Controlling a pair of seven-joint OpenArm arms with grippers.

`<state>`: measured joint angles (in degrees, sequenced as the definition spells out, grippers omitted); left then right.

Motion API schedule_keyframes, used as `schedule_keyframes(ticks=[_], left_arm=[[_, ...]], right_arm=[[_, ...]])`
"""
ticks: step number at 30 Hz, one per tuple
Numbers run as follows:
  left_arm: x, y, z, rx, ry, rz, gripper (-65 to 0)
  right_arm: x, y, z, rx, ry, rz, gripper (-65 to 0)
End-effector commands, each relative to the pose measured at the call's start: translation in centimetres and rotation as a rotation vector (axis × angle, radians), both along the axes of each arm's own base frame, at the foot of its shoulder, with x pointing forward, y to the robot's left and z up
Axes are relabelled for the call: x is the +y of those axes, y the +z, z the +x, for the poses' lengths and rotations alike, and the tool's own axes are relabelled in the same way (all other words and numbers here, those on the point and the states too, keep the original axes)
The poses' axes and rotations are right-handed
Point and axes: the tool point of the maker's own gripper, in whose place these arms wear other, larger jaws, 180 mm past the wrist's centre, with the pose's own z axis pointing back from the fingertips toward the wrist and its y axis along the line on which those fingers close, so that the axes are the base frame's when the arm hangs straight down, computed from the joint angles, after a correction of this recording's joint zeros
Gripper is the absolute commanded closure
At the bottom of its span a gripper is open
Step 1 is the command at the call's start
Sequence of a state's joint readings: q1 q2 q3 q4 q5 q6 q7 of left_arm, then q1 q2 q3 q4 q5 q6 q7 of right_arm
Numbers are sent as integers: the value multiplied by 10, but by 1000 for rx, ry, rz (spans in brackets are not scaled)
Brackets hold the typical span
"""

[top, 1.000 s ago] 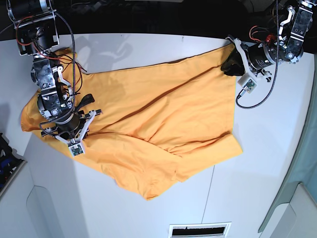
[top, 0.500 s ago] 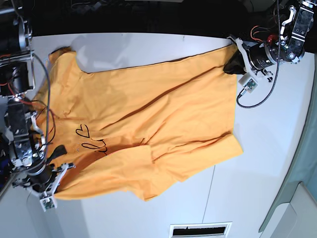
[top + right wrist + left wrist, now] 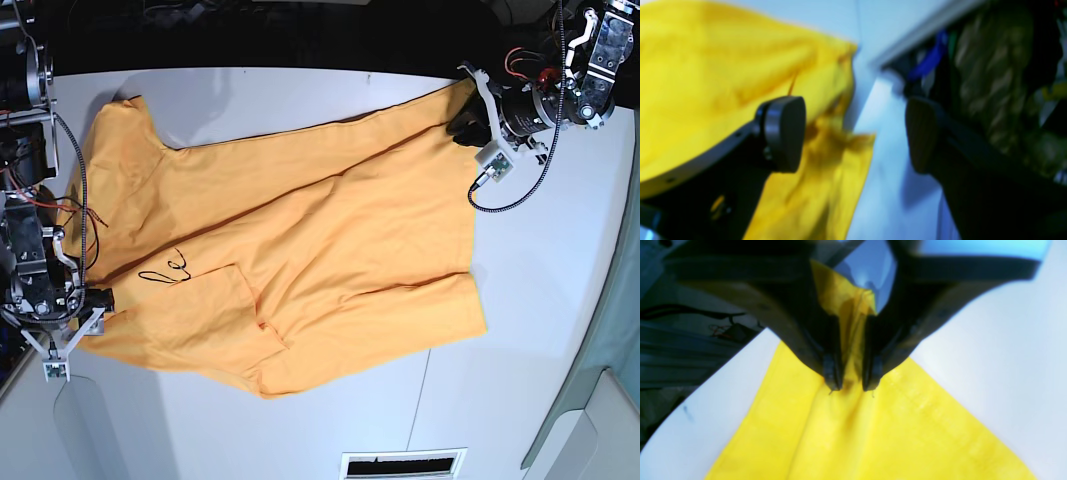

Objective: Layout the t-shirt on the table in an organized manner, then fold the t-shirt properly
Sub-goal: 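Regrasp the shirt edge with the right gripper and pull it flat, then release the shirt with both grippers and lift them away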

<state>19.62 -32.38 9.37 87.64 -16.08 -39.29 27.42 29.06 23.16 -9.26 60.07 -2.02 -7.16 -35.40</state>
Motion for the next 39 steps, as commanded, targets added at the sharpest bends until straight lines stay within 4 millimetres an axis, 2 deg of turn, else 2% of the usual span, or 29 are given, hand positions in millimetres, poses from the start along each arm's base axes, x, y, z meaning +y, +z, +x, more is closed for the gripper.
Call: schedule_keyframes(ticks=[1, 6, 10, 14, 17, 21, 27, 29, 31, 35, 36, 39], left_arm=[[14, -4, -11, 44, -37, 72, -167], [17, 16, 3, -12, -45, 63, -167], [20, 28, 11, -40, -55, 73, -170], [18, 30, 12, -46, -56, 66, -229], [13, 31, 13, -52, -50, 45, -231], [11, 31, 13, -53, -48, 38, -231], [11, 31, 13, -50, -48, 42, -230], [13, 31, 15, -56, -31, 49, -230], [17, 30, 19, -65, -1, 63, -230], [17, 30, 19, -66, 0, 63, -230], [17, 30, 19, -66, 0, 63, -230], [17, 30, 17, -59, -6, 67, -230]], right_arm=[[-4, 15, 3, -48, 1, -14, -447], [3, -9, -49, -44, -19, 82, -447], [-12, -22, -87, -69, -97, 220, -447], [-32, -33, -113, -120, -203, 431, -447], [-33, -38, -118, -172, -217, 596, -447], [-34, -64, -120, -170, -248, 670, -447], [-19, -91, -106, -143, -238, 763, -440], [-16, -91, -105, -146, -239, 777, -360], [-10, -90, -103, -142, -202, 790, -227], [8, -87, -100, -126, -100, 831, -19], [8, -87, -101, -117, -101, 833, 0], [8, -93, -113, -84, -104, 826, 0]])
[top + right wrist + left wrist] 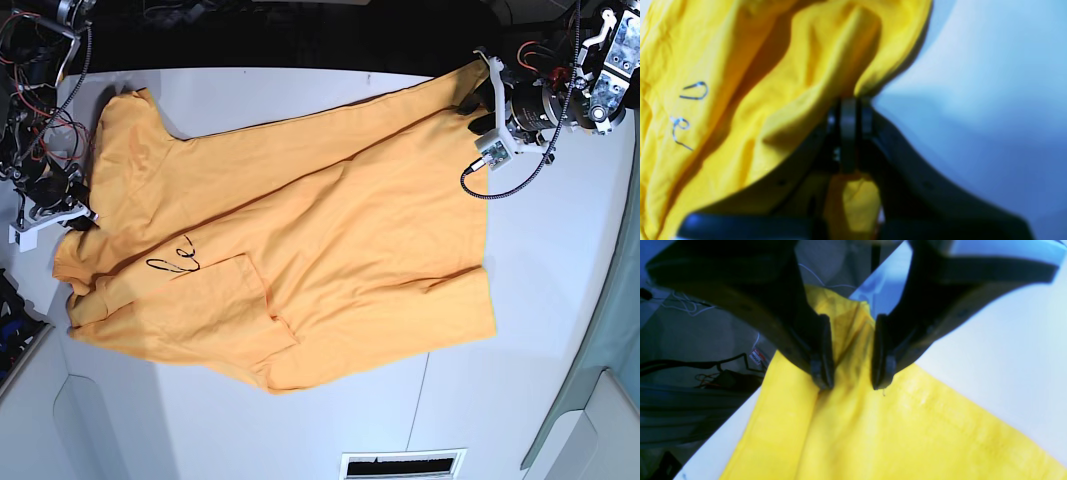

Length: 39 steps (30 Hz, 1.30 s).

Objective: Layout the t-shirt on the table in an organized manner, then fold the t-shirt properly
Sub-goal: 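Release the shirt with both grippers and lift them away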

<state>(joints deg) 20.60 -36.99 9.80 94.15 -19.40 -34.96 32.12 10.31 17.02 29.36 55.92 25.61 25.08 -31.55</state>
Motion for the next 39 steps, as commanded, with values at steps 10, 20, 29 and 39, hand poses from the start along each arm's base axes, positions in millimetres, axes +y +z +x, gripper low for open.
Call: schedule_keyframes(ticks=[10, 20, 29, 39], left_arm=[[3, 6, 5, -13, -8, 7, -230], [0, 9, 8, -31, -10, -10, -231], [-14, 41, 28, -137, -36, -20, -233], [13, 59, 30, -142, 152, -84, -286]], right_arm=[[-31, 33, -67, -72, -31, -67, 0], [-39, 36, -99, -32, -41, -75, -284], [-70, 49, -111, -50, -150, -67, -295], [-74, 49, -117, -37, -169, -50, -295]])
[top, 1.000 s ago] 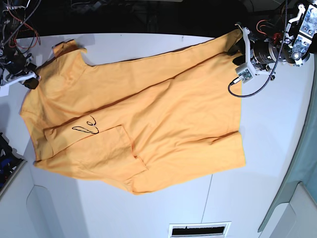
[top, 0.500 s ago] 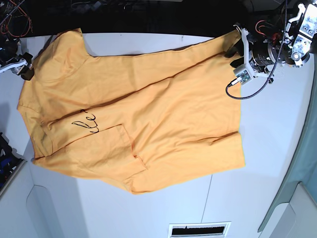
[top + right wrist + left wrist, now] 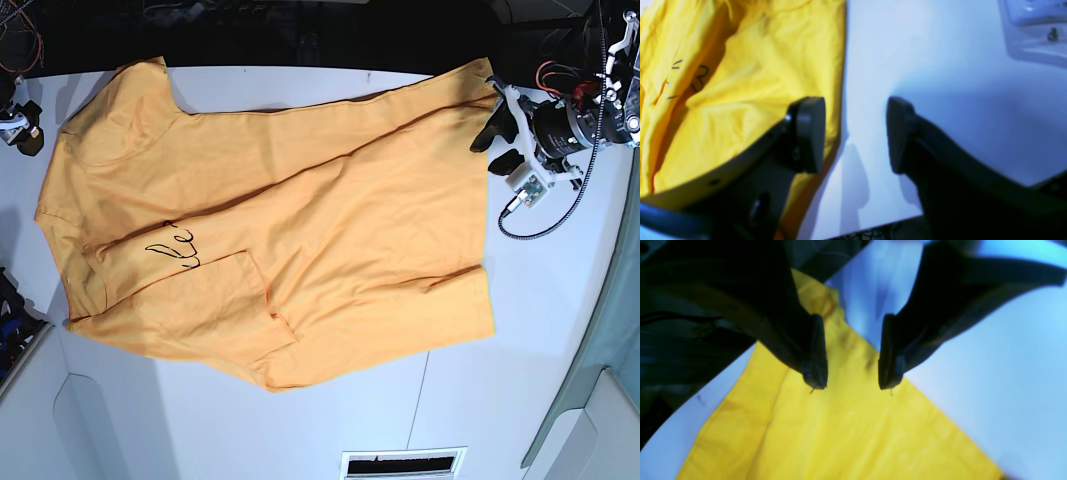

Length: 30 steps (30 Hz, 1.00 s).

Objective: Layout the t-shirt on the table in an organized manner, then fold the t-shirt properly
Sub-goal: 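Release the shirt with both grippers and lift them away, then grasp the shirt edges again with both grippers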

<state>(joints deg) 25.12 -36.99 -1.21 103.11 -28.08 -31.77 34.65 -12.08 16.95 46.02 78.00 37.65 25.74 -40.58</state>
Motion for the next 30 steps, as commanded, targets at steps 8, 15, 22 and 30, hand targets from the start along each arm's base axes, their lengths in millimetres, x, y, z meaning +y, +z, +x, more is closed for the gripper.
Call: schedule_keyframes(ticks=[8, 15, 22, 30], left_arm=[[29, 4, -17, -36, 249, -98, -286], [41, -12, 10, -55, 391, -163, -368], [48, -39, 27, 3, 430, -193, -368], [-1, -60, 17, 92, 284, -221, -368]], right_arm=[[-8, 2, 18, -77, -21, -31, -340], [13, -14, 56, -84, 17, 13, -371], [34, -19, 91, -81, 74, 40, -371], [59, -27, 94, -45, 144, 79, -369]])
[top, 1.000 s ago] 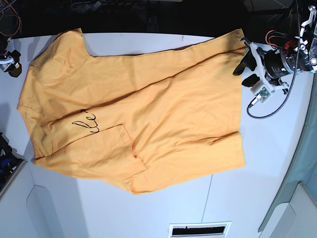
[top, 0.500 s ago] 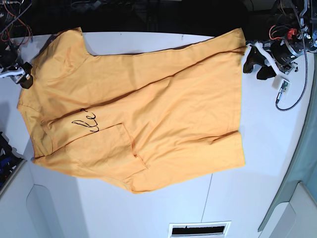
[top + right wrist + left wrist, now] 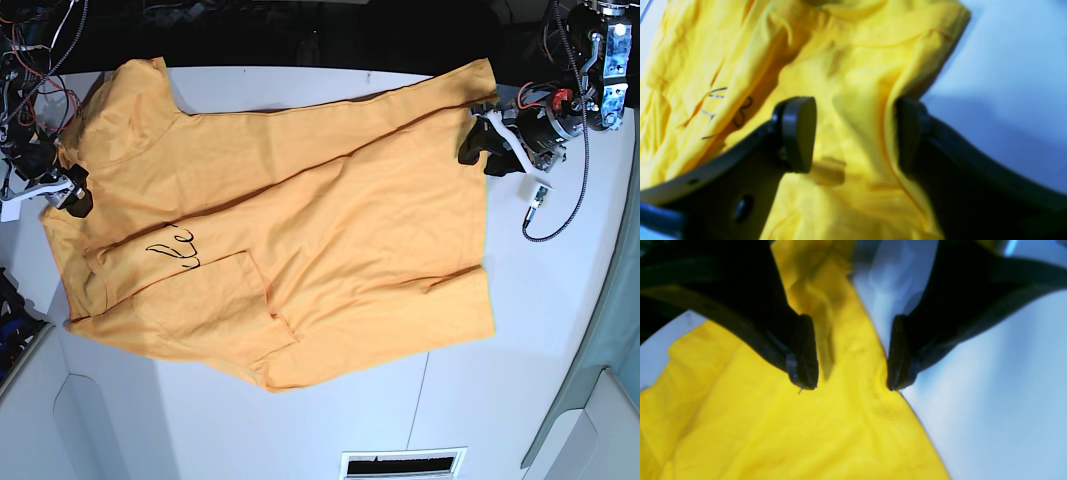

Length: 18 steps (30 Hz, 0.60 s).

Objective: Layout the t-shirt on the table in an organized manner, then fold the t-shirt properly
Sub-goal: 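Grasp the shirt edges again with both grippers, then lift the shirt with both grippers and swing it across the table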

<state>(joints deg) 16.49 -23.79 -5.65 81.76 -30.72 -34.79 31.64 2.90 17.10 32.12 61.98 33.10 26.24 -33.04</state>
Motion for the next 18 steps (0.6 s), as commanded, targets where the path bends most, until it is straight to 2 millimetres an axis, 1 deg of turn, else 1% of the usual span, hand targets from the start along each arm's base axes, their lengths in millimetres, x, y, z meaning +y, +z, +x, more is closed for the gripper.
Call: schedule_keyframes(ticks=[1, 2, 3, 4, 5, 6, 7, 10, 12, 13, 14, 18], left_arm=[[0, 0, -1, 9, -20, 14, -367], [-3, -2, -2, 16, -17, 16, -361], [-7, -6, -3, 25, -21, 25, -322], [-10, -9, -6, 34, -34, 42, -240], [-14, -13, -9, 42, -54, 54, -132], [-17, -15, -11, 48, -72, 66, -22], [-20, -17, -13, 53, -88, 75, 0], [-24, -15, -14, 41, -118, 68, 0], [-32, -3, -13, 2, -174, 51, 0], [-36, 7, -12, -34, -201, 44, 0], [-41, 19, -12, -76, -228, 35, 0], [-54, 71, -12, -237, -302, 35, 0]], right_arm=[[0, 4, 3, 0, 23, -2, -368], [1, 4, 3, -1, 25, 1, -359], [1, 4, 3, -1, 25, 1, -317], [1, 4, 3, -1, 25, 2, -253], [1, 4, 3, -1, 24, 1, -167], [1, 4, 3, -1, 24, 1, -67], [0, 4, 3, -2, 22, 1, 0], [1, 9, -1, -12, 59, 8, 0], [-5, 15, -5, -4, 62, 16, 0], [-10, 18, -11, 0, 50, 22, 0], [-15, 25, -14, -21, 38, 31, 0], [-34, 60, -38, -118, -8, 11, 0]])
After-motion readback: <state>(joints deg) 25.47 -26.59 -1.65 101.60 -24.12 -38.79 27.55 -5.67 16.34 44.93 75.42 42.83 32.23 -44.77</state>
